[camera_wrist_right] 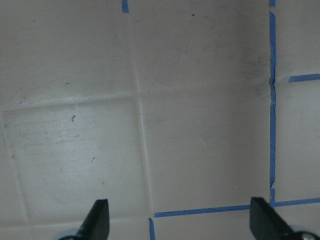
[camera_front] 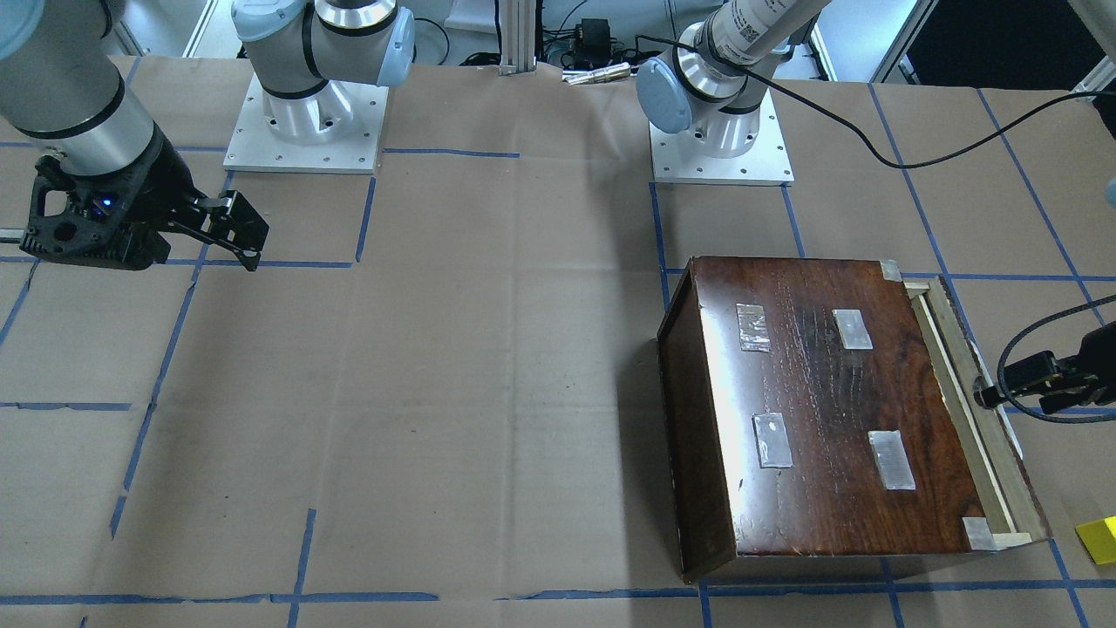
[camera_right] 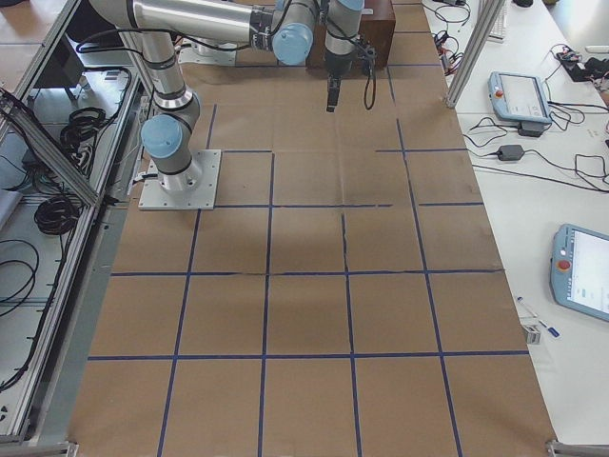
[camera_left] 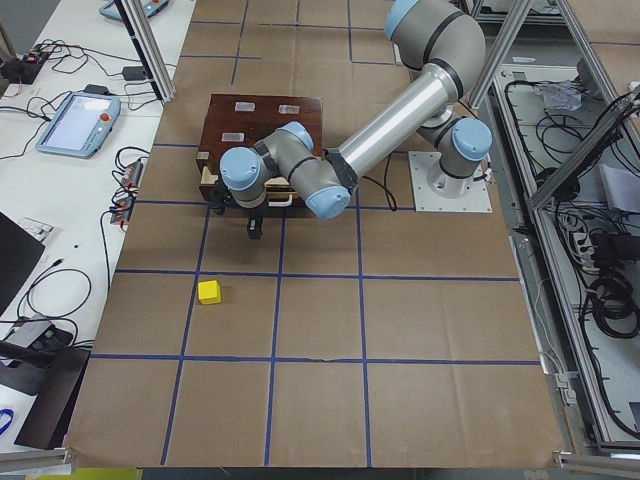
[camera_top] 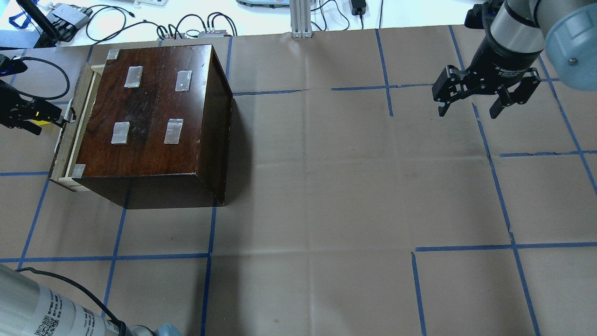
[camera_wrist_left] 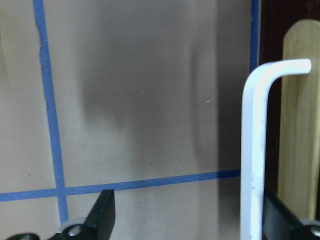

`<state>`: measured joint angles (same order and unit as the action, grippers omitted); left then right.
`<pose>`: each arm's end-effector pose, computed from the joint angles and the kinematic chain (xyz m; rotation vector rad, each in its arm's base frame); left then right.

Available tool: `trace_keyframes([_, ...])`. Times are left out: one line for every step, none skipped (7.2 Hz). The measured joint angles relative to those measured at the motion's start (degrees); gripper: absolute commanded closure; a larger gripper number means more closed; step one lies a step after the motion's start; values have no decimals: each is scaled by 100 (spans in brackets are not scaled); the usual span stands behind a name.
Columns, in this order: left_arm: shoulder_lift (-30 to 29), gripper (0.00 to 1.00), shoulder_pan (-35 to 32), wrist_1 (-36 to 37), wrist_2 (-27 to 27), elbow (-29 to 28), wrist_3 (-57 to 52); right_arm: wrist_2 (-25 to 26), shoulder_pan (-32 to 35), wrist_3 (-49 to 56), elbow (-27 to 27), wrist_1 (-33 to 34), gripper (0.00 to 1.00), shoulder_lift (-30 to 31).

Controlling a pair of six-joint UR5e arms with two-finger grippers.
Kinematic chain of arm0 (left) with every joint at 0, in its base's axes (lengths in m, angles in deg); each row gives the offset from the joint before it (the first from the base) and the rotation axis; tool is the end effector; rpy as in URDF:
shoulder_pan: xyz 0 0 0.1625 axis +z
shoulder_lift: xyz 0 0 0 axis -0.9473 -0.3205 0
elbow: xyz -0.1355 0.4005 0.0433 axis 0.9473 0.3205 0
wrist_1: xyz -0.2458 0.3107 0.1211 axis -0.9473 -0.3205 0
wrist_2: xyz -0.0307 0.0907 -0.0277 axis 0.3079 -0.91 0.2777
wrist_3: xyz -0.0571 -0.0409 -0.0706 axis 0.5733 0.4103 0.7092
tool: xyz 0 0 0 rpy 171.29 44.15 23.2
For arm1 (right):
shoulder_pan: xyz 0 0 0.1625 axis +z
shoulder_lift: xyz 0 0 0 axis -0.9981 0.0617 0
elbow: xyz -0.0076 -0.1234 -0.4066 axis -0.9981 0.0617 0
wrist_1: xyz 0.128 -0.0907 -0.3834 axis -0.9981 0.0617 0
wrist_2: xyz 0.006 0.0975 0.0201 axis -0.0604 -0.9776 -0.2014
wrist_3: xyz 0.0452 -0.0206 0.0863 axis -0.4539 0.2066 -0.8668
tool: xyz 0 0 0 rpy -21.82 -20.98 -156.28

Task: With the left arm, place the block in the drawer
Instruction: 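Pull the drawer open outward with the left gripper, then release the handle and move the left gripper over the yellow cube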

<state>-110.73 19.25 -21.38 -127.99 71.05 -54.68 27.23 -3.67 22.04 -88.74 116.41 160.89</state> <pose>0.2791 -0.6017 0.3003 -0.0464 -2.9342 0.0153 0.0704 -0.5137 0.4435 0.1492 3.1236 0.0820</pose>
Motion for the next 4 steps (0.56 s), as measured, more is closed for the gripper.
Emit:
trace_keyframes([-6, 2, 33, -3, -44, -57, -67, 0, 0, 0, -1, 0, 0, 0])
trace_keyframes([-27, 2, 53, -5, -112, -104, -126, 0, 0, -2, 0, 0, 0, 0])
trace_keyframes([-70, 2, 94, -4, -153, -139, -200, 0, 0, -4, 0, -1, 0, 0])
trace_keyframes([-105, 2, 158, -2, -171, -182, -282, 0, 0, -2, 1, -5, 0, 0])
